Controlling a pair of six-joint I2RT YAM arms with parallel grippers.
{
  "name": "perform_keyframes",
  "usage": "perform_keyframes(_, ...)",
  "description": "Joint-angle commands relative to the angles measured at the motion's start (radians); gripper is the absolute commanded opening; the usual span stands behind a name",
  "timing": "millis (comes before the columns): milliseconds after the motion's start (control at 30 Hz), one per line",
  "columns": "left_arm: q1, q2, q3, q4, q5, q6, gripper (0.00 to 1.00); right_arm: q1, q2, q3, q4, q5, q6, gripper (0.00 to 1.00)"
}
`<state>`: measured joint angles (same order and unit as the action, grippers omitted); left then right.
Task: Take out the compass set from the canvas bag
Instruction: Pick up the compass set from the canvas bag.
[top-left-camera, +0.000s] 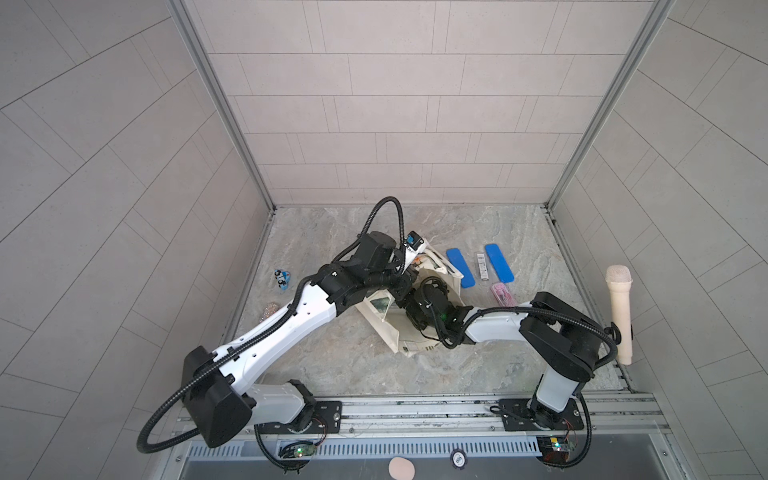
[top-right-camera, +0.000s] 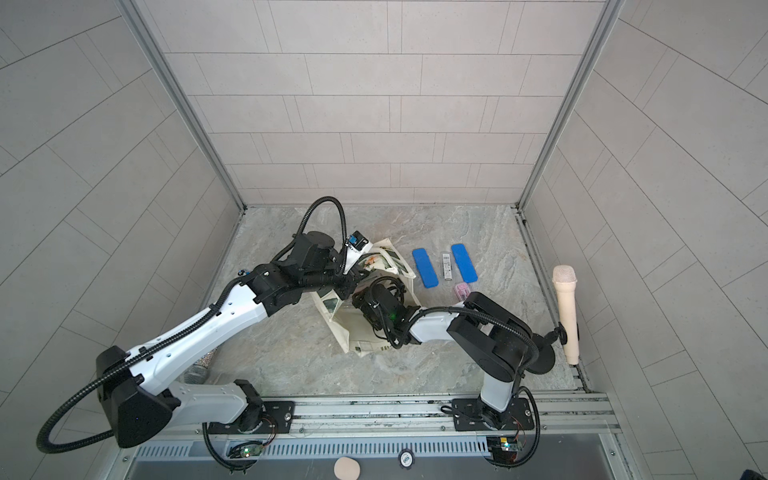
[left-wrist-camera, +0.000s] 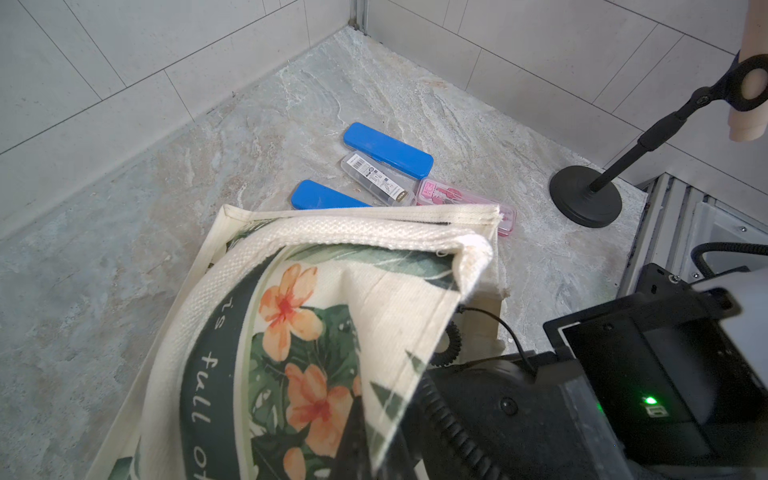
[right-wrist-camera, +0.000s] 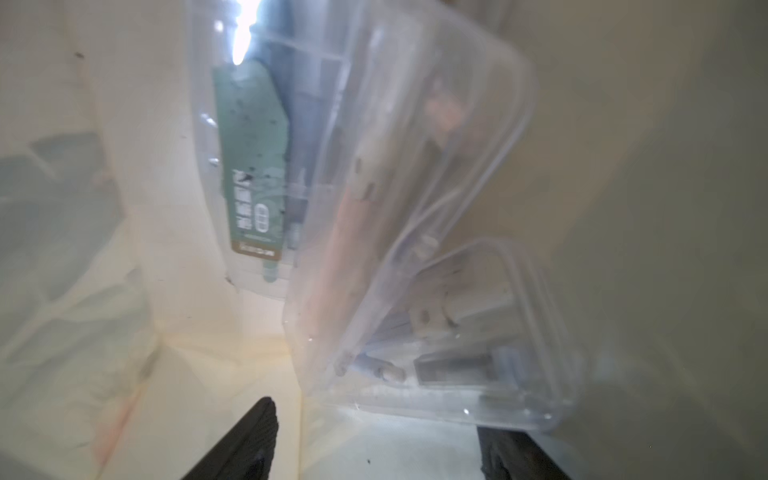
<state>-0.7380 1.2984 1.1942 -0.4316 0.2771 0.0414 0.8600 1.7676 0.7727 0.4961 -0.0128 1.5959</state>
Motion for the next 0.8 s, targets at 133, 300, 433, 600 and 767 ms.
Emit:
perform_keyframes(133, -0.004, -0.043, -0.029, 0.046, 0.03, -0.004, 0.0, -0.022, -0.002, -0.043, 0.214, 0.034, -0.038, 0.76)
perform_keyframes(300, -0.005, -0.042, -0.031, 0.03, 0.022, 0.003, 0.0, -0.032, -0.03, -0.022, 0.175, 0.036, -0.096, 0.75)
perform_keyframes(433, -0.005, -0.042, -0.019, 0.016, 0.016, 0.015, 0.0, -0.047, -0.038, -0.015, 0.16, 0.035, -0.112, 0.68)
perform_keyframes(600, -0.004, -0.036, -0.004, -0.005, 0.007, 0.033, 0.0, -0.059, -0.037, -0.033, 0.159, 0.025, -0.101, 0.6)
perform_keyframes(767, -0.004, -0.034, -0.005, -0.004, 0.001, 0.037, 0.0, -0.058, -0.034, -0.036, 0.111, 0.014, -0.102, 0.53)
